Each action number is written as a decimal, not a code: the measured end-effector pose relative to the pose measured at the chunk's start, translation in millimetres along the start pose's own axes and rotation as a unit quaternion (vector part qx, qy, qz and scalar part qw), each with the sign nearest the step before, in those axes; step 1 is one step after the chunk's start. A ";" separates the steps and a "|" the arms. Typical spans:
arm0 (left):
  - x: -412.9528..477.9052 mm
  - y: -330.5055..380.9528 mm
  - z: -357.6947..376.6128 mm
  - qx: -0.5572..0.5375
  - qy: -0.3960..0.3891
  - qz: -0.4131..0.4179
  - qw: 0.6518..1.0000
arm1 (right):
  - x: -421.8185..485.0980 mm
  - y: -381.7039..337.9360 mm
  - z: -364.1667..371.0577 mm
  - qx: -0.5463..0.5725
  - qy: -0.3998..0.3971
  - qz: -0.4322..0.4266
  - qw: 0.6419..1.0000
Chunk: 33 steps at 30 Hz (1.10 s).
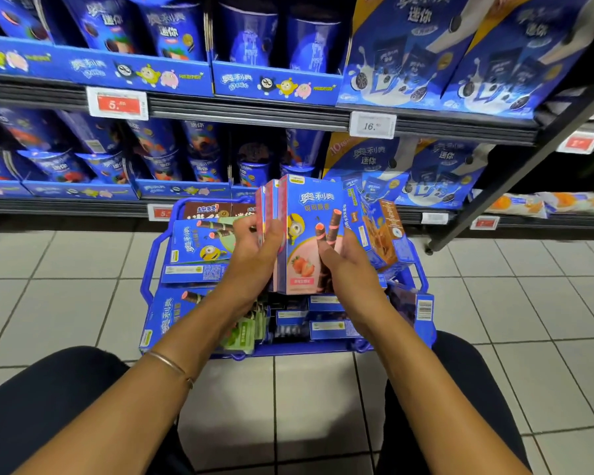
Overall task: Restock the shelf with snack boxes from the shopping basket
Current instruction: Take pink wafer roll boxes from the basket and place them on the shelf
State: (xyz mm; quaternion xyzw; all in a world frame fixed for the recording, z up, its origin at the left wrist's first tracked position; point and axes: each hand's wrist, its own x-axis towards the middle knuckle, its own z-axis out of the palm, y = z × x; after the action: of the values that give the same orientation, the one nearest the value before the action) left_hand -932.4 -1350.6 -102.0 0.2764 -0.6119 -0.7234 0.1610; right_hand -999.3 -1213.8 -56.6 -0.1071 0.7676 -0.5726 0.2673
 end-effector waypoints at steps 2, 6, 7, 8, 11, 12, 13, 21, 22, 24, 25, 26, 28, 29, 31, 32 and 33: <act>2.3 0.0 -1.3 0.044 -0.004 0.024 0.999 | -2.3 1.0 -0.6 -0.001 0.011 0.002 1.000; -2.3 9.2 0.1 0.058 -0.038 0.044 0.997 | -8.6 2.8 9.1 0.014 0.024 -0.021 0.999; -4.0 10.5 0.3 0.054 -0.048 0.032 0.997 | -11.0 4.1 10.7 0.002 0.019 -0.037 0.999; -5.4 9.8 0.1 0.040 -0.061 0.019 0.997 | -13.8 5.2 11.2 -0.026 0.006 -0.057 0.998; -8.5 9.1 -2.8 -0.015 -0.085 0.007 0.996 | -20.5 5.8 4.1 -0.084 -0.045 -0.094 0.991; -8.8 10.7 -2.6 -0.025 -0.079 0.007 0.997 | -21.5 3.4 -2.3 -0.097 -0.061 -0.092 0.989; -9.1 12.2 -2.3 -0.030 -0.069 0.007 0.997 | -20.7 1.5 -11.3 -0.111 -0.069 -0.091 0.987; -1.9 15.7 2.6 -0.061 -0.039 -0.005 0.997 | 10.1 18.3 -112.4 -0.454 0.125 0.072 0.879; -2.1 16.2 4.4 -0.064 -0.038 -0.006 0.997 | 10.9 22.9 -120.2 -0.469 0.107 0.113 0.869; -1.7 16.0 7.4 -0.079 -0.038 -0.010 0.996 | 9.4 33.6 -128.0 -0.471 0.055 0.170 0.864; -1.7 16.6 8.8 -0.089 -0.039 -0.012 0.995 | 7.8 38.5 -128.7 -0.462 0.034 0.183 0.867; -2.0 17.3 10.4 -0.099 -0.040 -0.015 0.994 | 5.7 42.7 -128.3 -0.448 0.025 0.186 0.874; -2.5 17.4 13.4 -0.117 -0.037 -0.026 0.992 | 2.4 47.6 -129.9 -0.422 0.043 0.164 0.891; -2.9 16.8 14.4 -0.127 -0.033 -0.033 0.991 | 0.0 47.1 -132.5 -0.414 0.059 0.148 0.896; -1.9 16.2 15.1 -0.147 -0.026 -0.041 0.988 | -5.9 39.7 -139.6 -0.396 0.094 0.114 0.906; -1.4 16.8 15.4 -0.154 -0.026 -0.045 0.987 | -9.6 33.8 -143.6 -0.383 0.108 0.096 0.912; -0.7 17.2 15.6 -0.160 -0.026 -0.050 0.986 | -13.2 27.7 -147.5 -0.369 0.120 0.079 0.918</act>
State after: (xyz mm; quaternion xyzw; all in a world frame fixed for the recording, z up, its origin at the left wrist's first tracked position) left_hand -943.0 -1341.2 -83.6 0.2579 -0.4778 -0.8261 0.1508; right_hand -1063.0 -1077.5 -49.1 -0.0675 0.9568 -0.2343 0.1587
